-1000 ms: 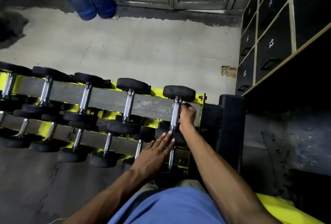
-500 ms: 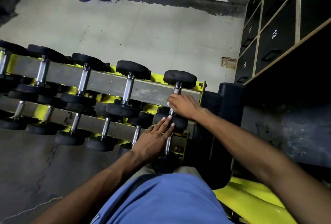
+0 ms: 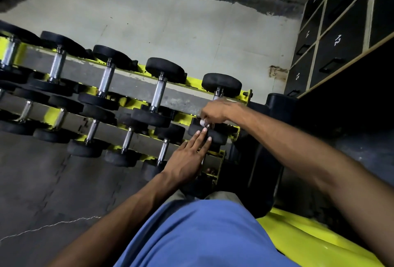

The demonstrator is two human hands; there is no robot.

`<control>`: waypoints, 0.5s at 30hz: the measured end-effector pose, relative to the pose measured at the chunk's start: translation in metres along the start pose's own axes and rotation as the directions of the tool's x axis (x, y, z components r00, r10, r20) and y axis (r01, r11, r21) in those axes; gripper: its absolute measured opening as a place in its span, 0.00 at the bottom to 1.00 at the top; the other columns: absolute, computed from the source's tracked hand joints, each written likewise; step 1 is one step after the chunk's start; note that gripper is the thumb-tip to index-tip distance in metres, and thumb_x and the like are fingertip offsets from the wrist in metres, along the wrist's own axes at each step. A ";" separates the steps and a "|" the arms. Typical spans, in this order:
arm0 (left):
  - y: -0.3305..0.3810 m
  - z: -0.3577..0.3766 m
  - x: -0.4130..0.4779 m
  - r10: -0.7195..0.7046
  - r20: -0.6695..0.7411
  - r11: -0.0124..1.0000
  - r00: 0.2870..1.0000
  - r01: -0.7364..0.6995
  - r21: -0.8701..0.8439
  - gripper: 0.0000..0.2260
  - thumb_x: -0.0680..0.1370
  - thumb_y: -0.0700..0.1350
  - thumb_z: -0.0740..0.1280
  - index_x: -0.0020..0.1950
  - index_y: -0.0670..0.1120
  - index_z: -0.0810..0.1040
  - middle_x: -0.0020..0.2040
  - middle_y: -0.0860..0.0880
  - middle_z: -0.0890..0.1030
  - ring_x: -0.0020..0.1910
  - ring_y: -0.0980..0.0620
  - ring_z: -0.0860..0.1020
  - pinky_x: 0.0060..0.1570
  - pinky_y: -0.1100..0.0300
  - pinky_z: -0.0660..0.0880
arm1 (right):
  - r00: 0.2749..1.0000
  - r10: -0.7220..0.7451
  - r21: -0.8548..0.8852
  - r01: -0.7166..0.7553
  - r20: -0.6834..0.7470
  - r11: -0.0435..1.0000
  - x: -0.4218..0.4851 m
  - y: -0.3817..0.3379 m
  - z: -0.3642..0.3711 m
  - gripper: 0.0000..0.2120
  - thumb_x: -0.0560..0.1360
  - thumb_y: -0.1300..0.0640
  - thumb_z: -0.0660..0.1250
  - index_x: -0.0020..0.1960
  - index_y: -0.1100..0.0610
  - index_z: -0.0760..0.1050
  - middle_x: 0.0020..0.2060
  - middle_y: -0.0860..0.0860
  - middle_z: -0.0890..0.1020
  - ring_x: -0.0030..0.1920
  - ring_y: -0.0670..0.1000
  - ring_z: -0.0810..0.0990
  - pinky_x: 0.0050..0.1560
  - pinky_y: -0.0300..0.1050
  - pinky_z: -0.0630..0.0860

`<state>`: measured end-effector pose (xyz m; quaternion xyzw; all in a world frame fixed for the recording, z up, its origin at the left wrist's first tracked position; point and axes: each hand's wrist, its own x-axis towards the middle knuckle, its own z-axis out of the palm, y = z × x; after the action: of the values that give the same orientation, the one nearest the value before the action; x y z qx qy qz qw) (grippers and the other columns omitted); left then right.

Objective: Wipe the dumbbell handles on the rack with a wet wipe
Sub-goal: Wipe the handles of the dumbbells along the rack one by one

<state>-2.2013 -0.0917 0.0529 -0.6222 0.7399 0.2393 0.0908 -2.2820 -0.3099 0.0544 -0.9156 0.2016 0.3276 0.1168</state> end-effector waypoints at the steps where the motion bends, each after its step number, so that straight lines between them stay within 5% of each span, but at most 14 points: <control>1: 0.000 0.000 0.000 -0.003 -0.001 1.000 1.000 0.003 -0.001 0.38 0.82 0.38 0.61 0.86 0.46 0.41 0.84 0.43 0.33 0.84 0.45 0.38 0.82 0.47 0.54 | 0.997 0.016 -0.054 -0.020 -0.073 0.998 -0.001 -0.001 0.000 0.08 0.79 0.54 0.62 0.53 0.50 0.80 0.49 0.51 0.84 0.47 0.55 0.82 0.39 0.43 0.71; 3: -0.001 0.002 0.000 -0.005 -0.001 1.000 1.000 0.005 0.001 0.39 0.82 0.37 0.61 0.86 0.46 0.40 0.84 0.42 0.32 0.84 0.44 0.38 0.82 0.47 0.55 | 0.995 0.055 -0.070 -0.060 -0.079 0.996 -0.004 -0.010 0.003 0.09 0.80 0.56 0.61 0.53 0.52 0.80 0.49 0.52 0.84 0.44 0.55 0.81 0.38 0.41 0.70; 7: 0.001 0.000 0.002 -0.004 0.004 1.000 1.000 0.004 0.015 0.39 0.82 0.40 0.62 0.86 0.45 0.41 0.84 0.42 0.33 0.85 0.44 0.39 0.82 0.47 0.55 | 0.983 0.058 0.077 -0.072 0.173 0.994 -0.003 -0.024 -0.012 0.10 0.83 0.59 0.59 0.51 0.59 0.78 0.38 0.51 0.78 0.29 0.48 0.74 0.14 0.35 0.62; 9: 0.002 0.000 0.002 -0.013 0.013 1.000 1.000 0.013 0.015 0.39 0.83 0.42 0.63 0.86 0.45 0.41 0.84 0.41 0.33 0.85 0.43 0.39 0.82 0.46 0.55 | 0.982 0.033 0.096 -0.051 0.187 0.994 0.004 -0.024 -0.020 0.10 0.81 0.60 0.60 0.43 0.58 0.77 0.34 0.51 0.77 0.29 0.50 0.75 0.18 0.36 0.65; 11: 0.001 -0.001 0.000 -0.022 0.022 1.000 1.000 0.021 0.018 0.38 0.83 0.42 0.62 0.86 0.45 0.41 0.84 0.41 0.33 0.85 0.44 0.39 0.82 0.46 0.56 | 0.997 0.021 0.139 -0.031 0.076 0.990 0.008 -0.021 -0.010 0.10 0.77 0.61 0.62 0.38 0.55 0.76 0.33 0.50 0.77 0.34 0.54 0.78 0.28 0.39 0.69; 15: 0.001 -0.002 0.000 -0.012 0.010 1.000 1.000 0.012 -0.001 0.38 0.85 0.45 0.62 0.86 0.45 0.40 0.84 0.42 0.32 0.84 0.44 0.38 0.82 0.47 0.55 | 0.933 0.107 0.270 -0.011 -0.343 0.963 -0.011 -0.012 0.037 0.04 0.74 0.55 0.67 0.46 0.48 0.80 0.46 0.46 0.81 0.46 0.51 0.79 0.40 0.44 0.72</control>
<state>-2.2019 -0.0932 0.0550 -0.6254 0.7356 0.2422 0.0955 -2.3056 -0.2833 0.0344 -0.9294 0.2886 0.1307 0.1892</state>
